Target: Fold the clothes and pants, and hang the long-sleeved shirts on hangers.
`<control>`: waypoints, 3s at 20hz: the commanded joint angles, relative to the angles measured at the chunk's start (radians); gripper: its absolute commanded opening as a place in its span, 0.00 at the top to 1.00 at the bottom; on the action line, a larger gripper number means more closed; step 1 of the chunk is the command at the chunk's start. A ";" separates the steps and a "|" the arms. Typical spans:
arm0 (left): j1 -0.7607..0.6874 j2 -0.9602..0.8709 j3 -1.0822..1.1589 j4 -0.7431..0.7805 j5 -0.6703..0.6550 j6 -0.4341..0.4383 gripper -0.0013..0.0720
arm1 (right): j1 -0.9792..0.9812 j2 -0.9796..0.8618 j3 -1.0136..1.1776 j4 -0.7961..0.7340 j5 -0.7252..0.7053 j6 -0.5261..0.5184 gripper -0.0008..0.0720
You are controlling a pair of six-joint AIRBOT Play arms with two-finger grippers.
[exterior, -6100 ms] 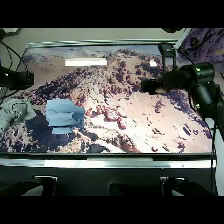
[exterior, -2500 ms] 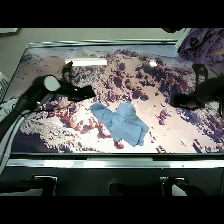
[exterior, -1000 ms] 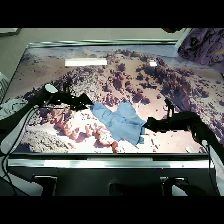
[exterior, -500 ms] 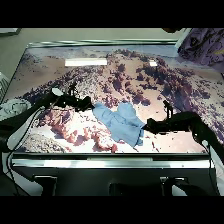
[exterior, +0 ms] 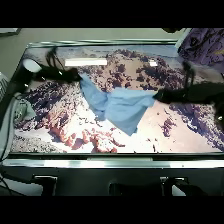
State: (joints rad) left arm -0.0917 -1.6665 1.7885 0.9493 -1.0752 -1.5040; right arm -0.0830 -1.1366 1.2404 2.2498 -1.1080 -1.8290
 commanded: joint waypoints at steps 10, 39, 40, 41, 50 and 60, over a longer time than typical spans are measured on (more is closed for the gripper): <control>0.020 0.620 0.272 0.584 -0.300 -0.230 0.95 | 0.000 0.308 0.730 -0.396 -0.174 0.176 0.95; 0.233 0.139 -0.301 0.584 -0.155 -0.285 0.24 | 0.009 -0.599 0.544 -0.279 -0.240 0.182 0.43; 0.271 0.196 -0.334 0.575 -0.167 -0.270 0.24 | -0.042 -0.549 0.496 -0.233 -0.257 0.121 0.43; 0.314 0.261 -0.392 0.541 -0.163 -0.253 0.24 | -0.088 -0.499 0.424 -0.198 -0.260 0.096 0.42; 0.481 0.521 -0.876 0.032 -0.118 -0.021 0.24 | -0.103 -0.248 -0.402 0.077 -0.128 -0.058 0.30; 0.470 0.518 -0.891 0.030 -0.118 -0.020 0.24 | 0.046 -0.276 -0.495 0.093 0.044 -0.036 0.31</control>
State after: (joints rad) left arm 0.3779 -1.1481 0.9020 0.9859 -1.1915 -1.5280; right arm -0.0555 -1.3964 0.7586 2.3367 -1.1072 -1.8858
